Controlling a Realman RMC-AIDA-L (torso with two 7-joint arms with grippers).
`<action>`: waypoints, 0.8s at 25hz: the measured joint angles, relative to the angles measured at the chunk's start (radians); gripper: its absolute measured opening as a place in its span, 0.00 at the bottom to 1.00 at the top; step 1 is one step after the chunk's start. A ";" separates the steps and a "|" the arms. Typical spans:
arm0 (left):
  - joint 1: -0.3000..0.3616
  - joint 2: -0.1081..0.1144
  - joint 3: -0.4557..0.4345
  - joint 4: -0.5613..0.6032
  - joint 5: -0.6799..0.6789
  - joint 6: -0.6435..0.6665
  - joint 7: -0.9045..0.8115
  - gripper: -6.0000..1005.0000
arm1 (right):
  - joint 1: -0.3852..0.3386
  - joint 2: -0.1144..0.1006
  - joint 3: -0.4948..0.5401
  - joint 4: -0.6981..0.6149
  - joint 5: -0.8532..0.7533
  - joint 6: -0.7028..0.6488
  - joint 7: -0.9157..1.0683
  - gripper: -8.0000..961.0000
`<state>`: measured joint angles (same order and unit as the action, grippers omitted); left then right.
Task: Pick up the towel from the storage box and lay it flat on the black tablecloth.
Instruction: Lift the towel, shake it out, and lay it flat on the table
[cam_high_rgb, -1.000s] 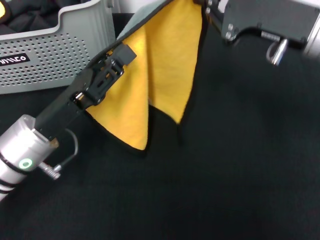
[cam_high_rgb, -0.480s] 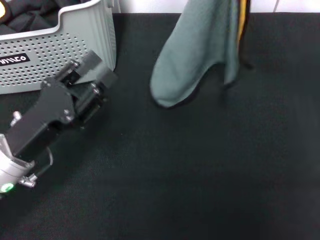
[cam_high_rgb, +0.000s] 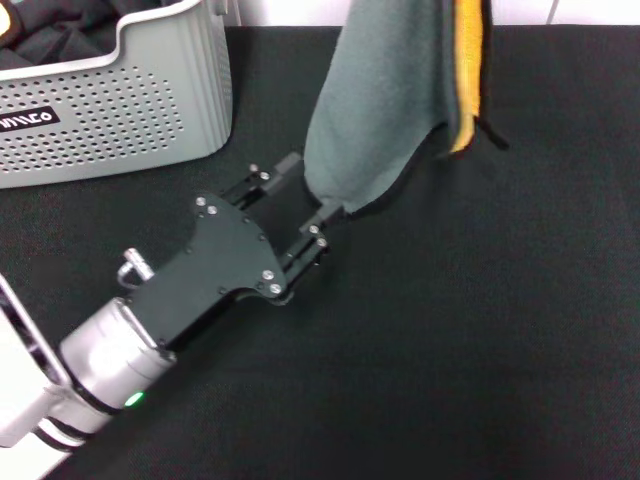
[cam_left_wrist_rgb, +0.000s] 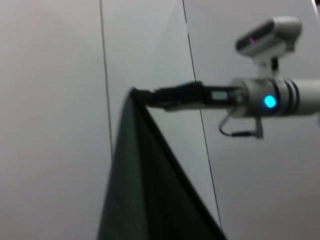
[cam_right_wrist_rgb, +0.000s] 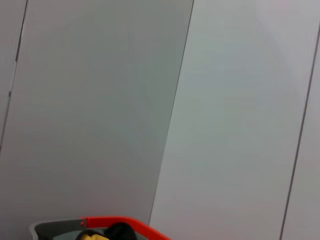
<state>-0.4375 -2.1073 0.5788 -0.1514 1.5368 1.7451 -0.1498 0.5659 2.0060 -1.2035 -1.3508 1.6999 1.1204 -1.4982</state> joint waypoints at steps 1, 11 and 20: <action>-0.006 0.000 -0.003 -0.021 -0.002 -0.014 0.035 0.51 | 0.010 0.007 -0.004 0.000 -0.014 -0.010 0.002 0.02; -0.034 0.000 -0.091 -0.110 -0.035 -0.176 0.178 0.51 | 0.140 0.015 -0.133 0.032 -0.087 -0.135 0.029 0.02; -0.076 0.000 -0.152 -0.134 -0.037 -0.270 0.182 0.51 | 0.149 0.017 -0.144 0.039 -0.083 -0.135 0.033 0.02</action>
<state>-0.5135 -2.1076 0.4273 -0.2854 1.5003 1.4753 0.0317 0.7146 2.0231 -1.3480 -1.3115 1.6165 0.9850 -1.4655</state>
